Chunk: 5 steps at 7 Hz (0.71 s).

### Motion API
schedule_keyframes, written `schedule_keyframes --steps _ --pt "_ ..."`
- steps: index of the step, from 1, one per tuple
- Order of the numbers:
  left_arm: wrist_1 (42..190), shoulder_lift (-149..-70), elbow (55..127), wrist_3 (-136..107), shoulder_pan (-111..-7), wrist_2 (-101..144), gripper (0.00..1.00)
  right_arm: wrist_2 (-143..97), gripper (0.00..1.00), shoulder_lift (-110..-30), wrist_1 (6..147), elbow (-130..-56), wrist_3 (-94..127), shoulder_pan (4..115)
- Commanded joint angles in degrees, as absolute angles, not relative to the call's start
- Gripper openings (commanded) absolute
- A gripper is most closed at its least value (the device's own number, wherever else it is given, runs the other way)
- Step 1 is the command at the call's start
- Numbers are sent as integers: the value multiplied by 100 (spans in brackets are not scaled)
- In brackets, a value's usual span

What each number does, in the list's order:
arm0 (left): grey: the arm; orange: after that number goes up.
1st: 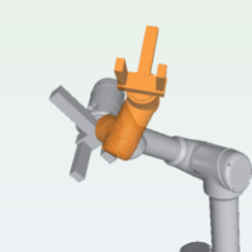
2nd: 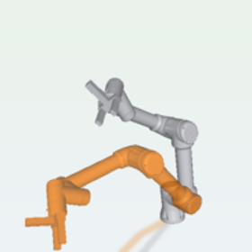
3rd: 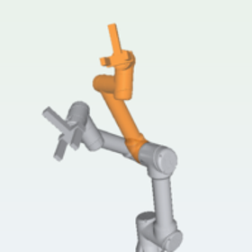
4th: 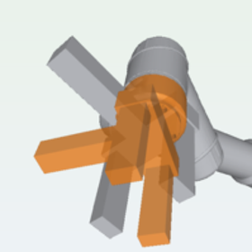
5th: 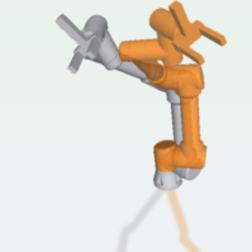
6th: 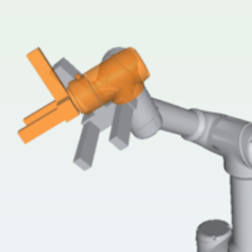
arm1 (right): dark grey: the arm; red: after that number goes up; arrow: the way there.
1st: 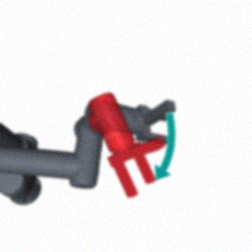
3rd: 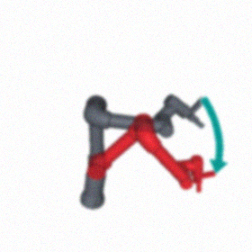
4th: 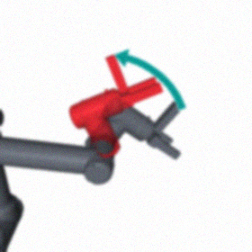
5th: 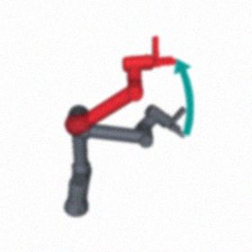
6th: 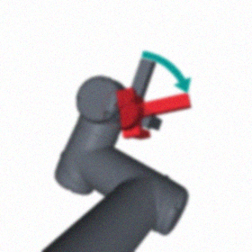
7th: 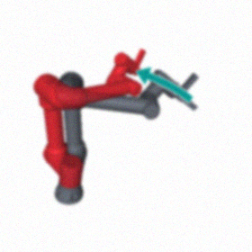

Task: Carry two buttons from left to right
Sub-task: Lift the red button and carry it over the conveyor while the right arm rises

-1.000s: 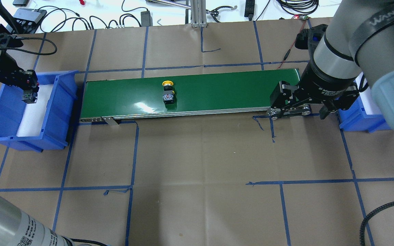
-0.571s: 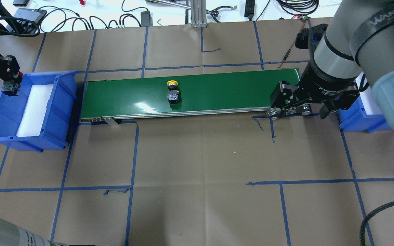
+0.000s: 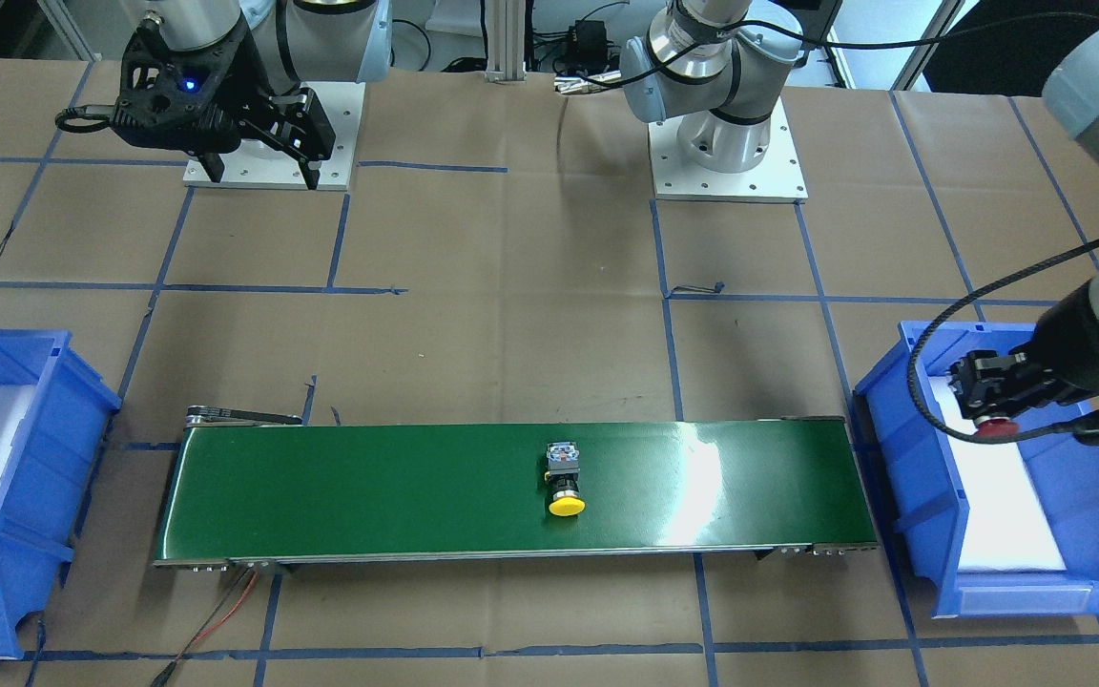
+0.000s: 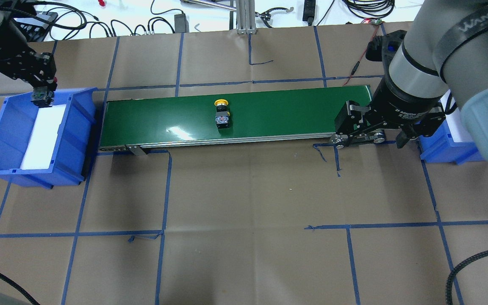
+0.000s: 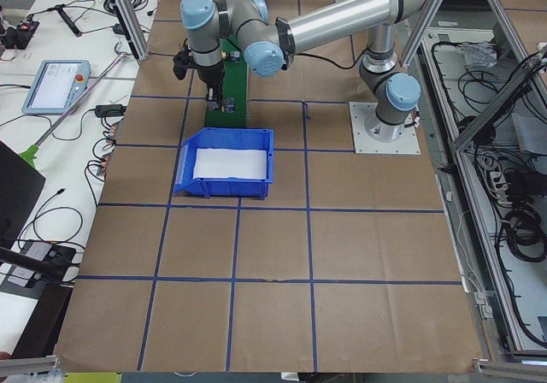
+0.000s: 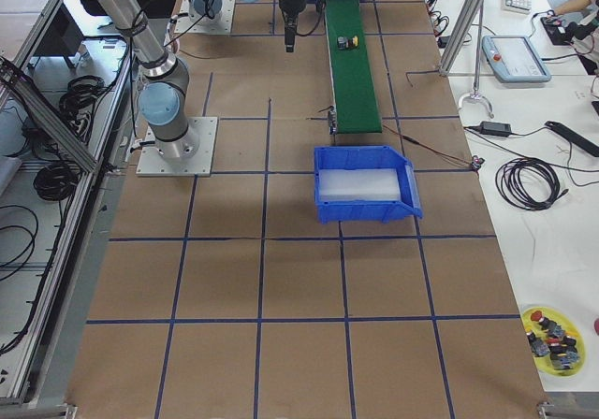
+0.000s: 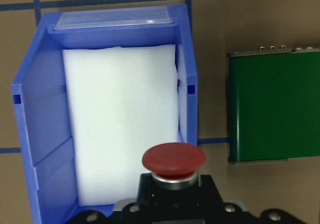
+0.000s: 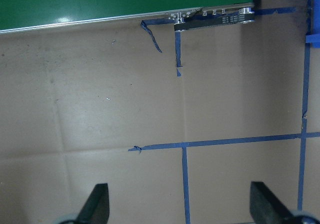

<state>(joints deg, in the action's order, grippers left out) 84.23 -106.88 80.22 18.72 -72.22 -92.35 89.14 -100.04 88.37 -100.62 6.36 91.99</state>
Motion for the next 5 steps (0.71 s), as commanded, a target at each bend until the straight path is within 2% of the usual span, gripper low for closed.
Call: schedule_keyframes --steps 1,3,5 --pt "8403 -10740 8129 795 -8047 -9255 5 8912 100 -10011 8815 -10063 642 9185" --pt "8323 -10906 8174 729 -8297 -9229 5 8912 100 -9984 8990 -10316 633 9185" --pt "7992 -11196 8183 861 -8279 -9246 5 8912 100 -9985 9936 -10573 633 9185"
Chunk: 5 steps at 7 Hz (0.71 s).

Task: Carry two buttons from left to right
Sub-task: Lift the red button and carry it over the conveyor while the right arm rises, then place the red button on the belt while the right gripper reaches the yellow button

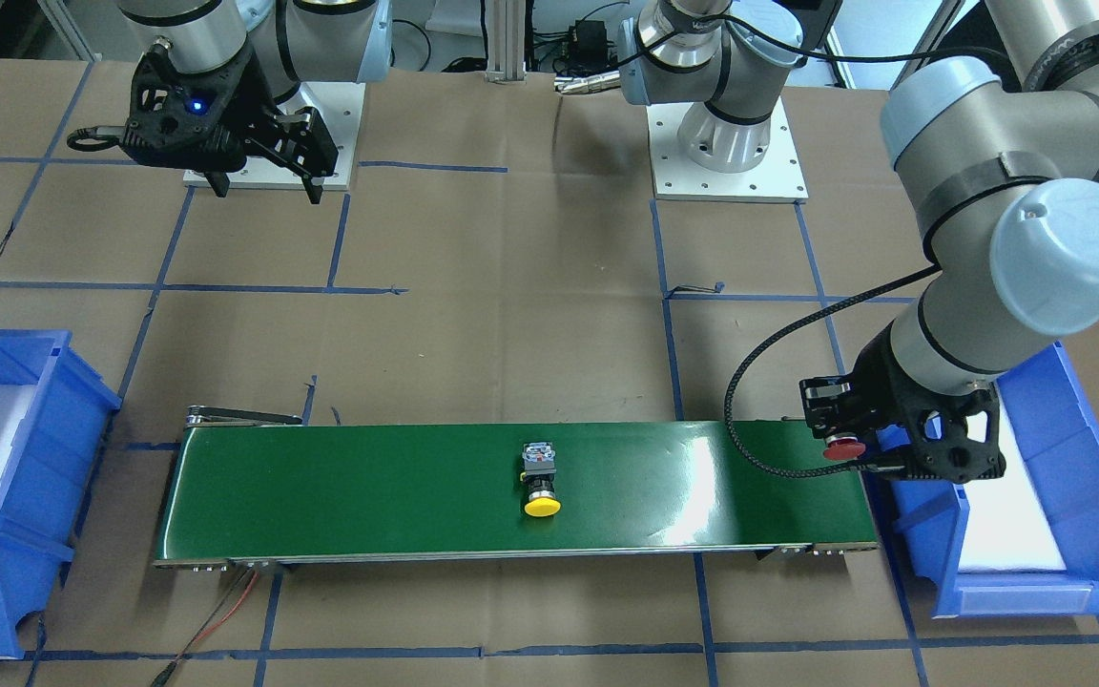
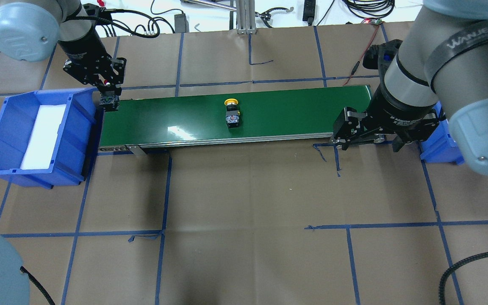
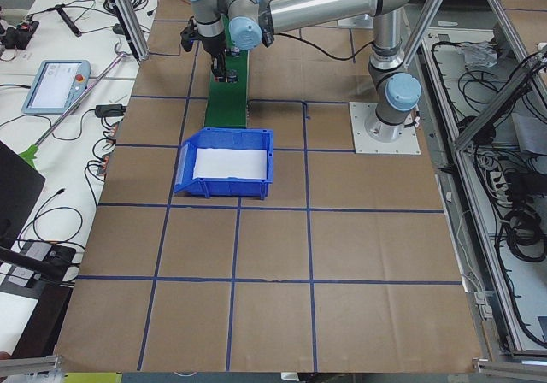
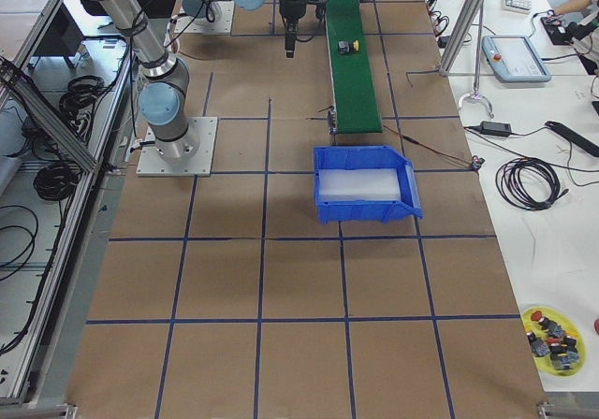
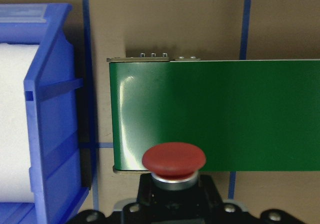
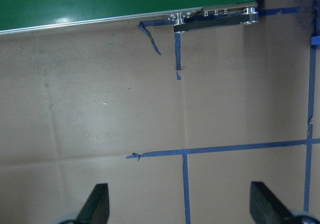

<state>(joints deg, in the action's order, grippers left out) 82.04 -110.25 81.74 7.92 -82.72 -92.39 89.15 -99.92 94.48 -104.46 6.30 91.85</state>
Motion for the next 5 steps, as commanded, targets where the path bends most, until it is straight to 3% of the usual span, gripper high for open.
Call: schedule_keyframes --steps 1,5 --pt "7772 -11328 8209 992 -8262 -9246 5 8912 100 -9793 10315 -10591 642 9193" --pt "6252 -11557 9217 1608 -7849 -9255 6 8728 100 -8485 11818 -10494 650 9185"
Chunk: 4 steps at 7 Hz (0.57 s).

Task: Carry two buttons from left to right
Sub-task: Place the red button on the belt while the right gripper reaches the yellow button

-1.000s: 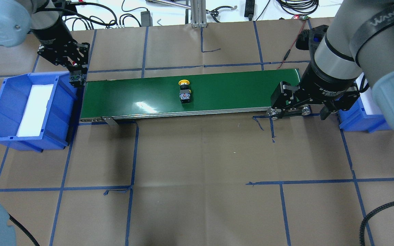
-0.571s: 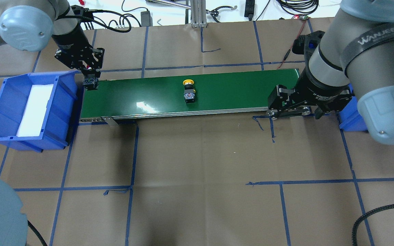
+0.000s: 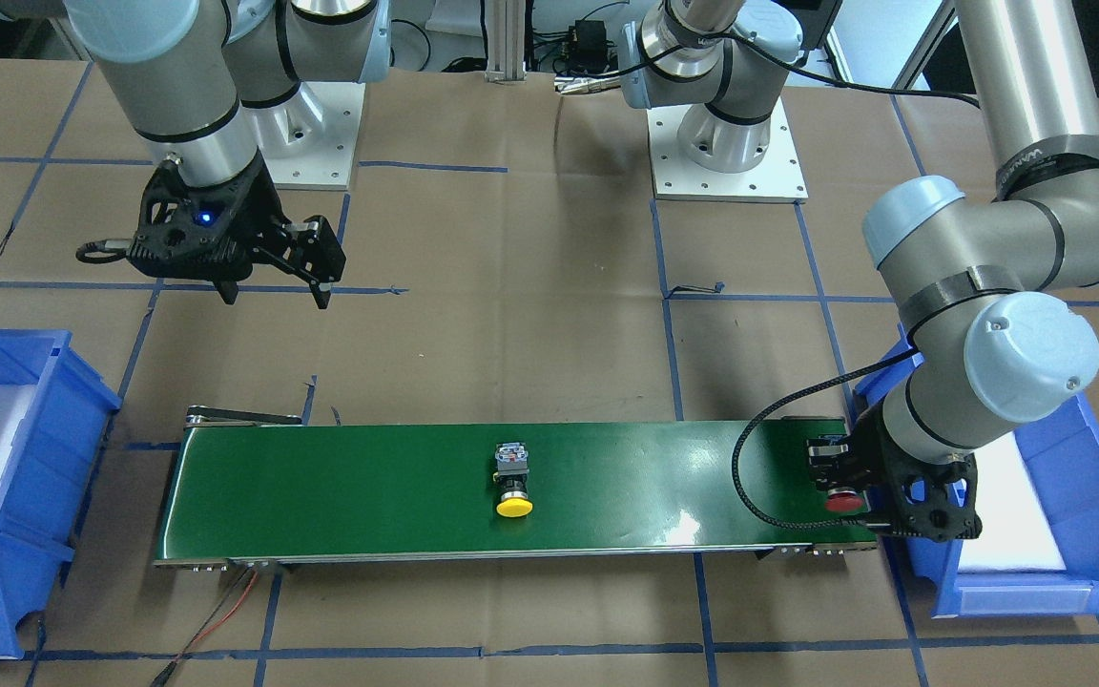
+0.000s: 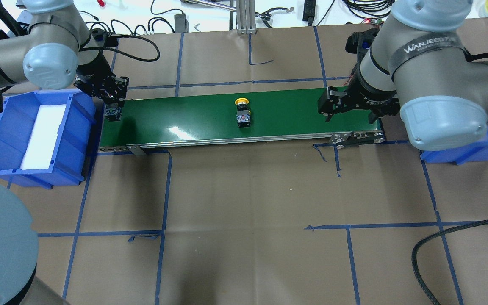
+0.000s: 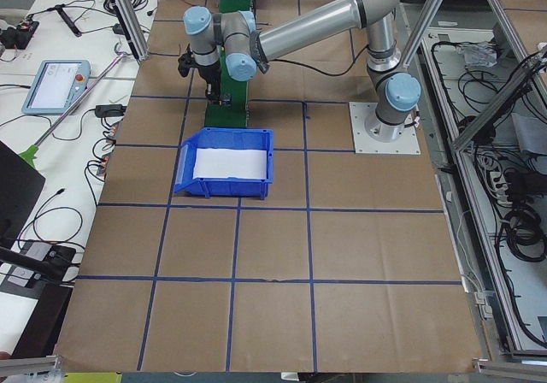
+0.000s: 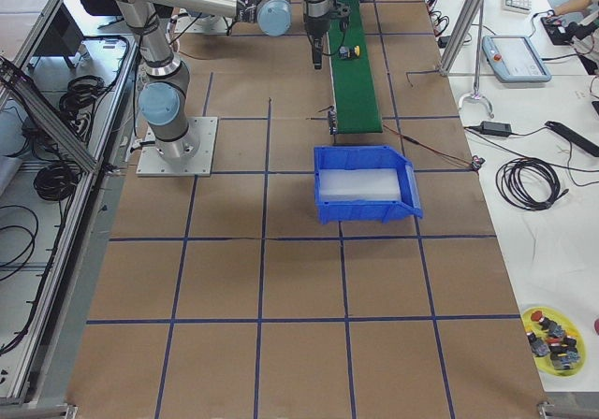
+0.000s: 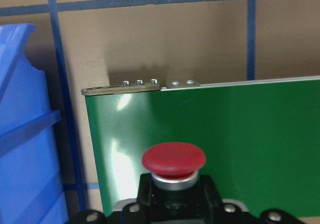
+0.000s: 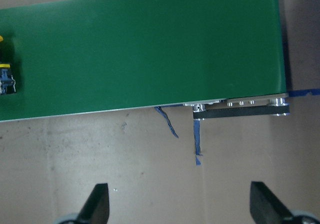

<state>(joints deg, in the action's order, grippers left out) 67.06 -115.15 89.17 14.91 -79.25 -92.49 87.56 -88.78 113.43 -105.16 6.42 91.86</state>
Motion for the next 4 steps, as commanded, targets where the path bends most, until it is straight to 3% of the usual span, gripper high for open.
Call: schedule_keyframes --steps 1,4 --pt "6214 -11575 9228 1608 -7857 -9255 6 8658 100 -8194 11934 -10381 650 9193" --pt "6214 -11584 9219 1608 -7928 -9255 6 8657 100 -7569 11866 -9635 650 9193"
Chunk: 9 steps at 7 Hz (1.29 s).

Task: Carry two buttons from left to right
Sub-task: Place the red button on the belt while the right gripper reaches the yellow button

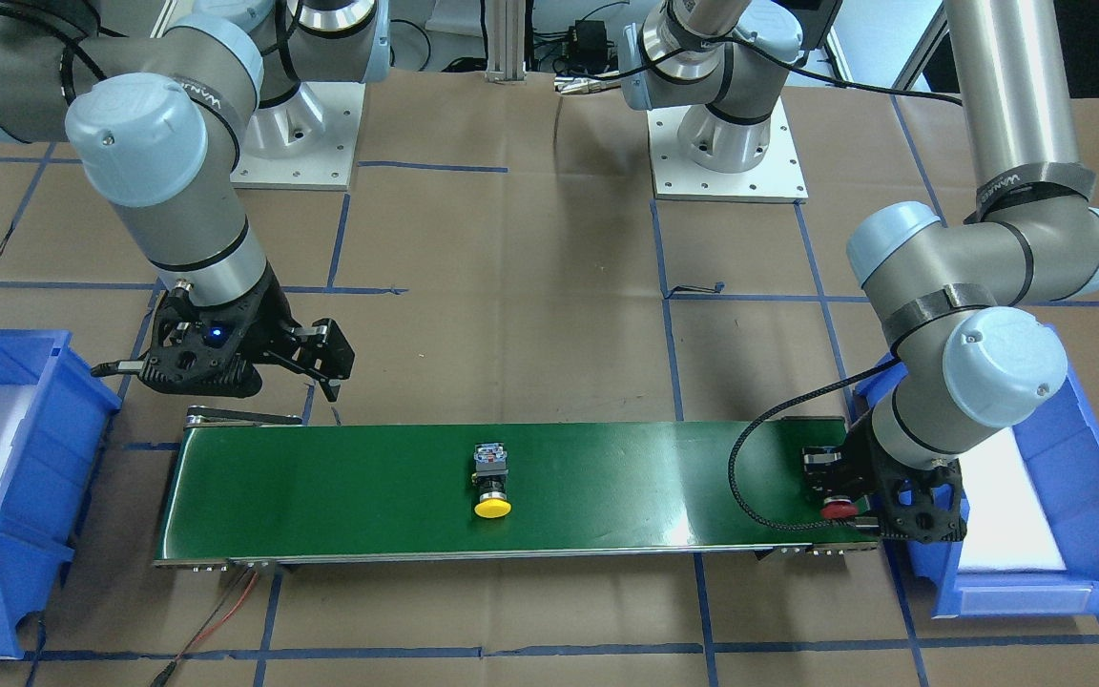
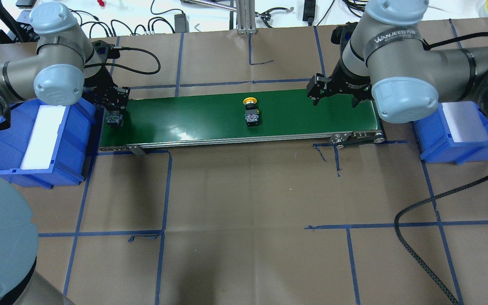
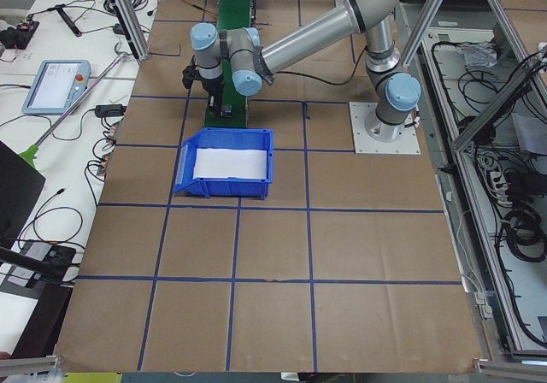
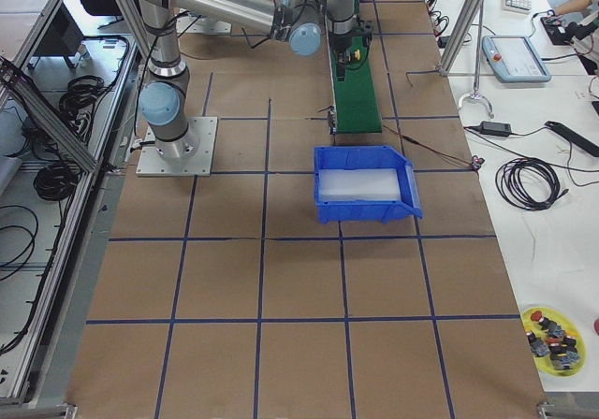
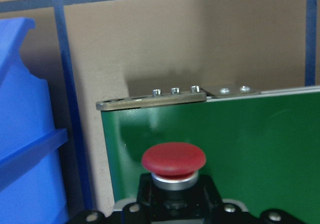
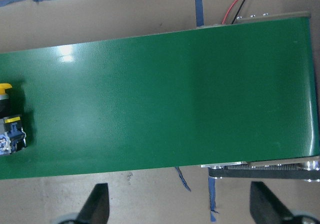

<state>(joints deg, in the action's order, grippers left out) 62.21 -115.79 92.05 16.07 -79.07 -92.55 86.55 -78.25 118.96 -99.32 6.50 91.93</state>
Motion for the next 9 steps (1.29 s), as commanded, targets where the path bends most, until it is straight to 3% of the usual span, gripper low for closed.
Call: schedule_keyframes --steps 1,2,3,4,5,9 --pt "6223 -11575 9237 1600 -7936 -9255 6 8631 100 -7472 11909 -9607 642 9193" --pt "6223 -11575 9246 1600 -7954 -9255 7 8622 100 -7453 11918 -9598 650 9193" --pt "6223 -11584 9246 1600 -7954 -9246 35 8613 100 -7427 11927 -9606 659 9211" --pt "6223 -11584 9246 1591 -7963 -9229 89 8431 100 -7357 11927 -9598 825 9237" --pt "6275 -11549 9229 1573 -7963 -9220 99 8220 100 -7339 11927 -9606 844 9237" --pt "7359 -11042 8563 1573 -8051 -9237 100 8227 100 -6847 11936 -9325 852 9351"
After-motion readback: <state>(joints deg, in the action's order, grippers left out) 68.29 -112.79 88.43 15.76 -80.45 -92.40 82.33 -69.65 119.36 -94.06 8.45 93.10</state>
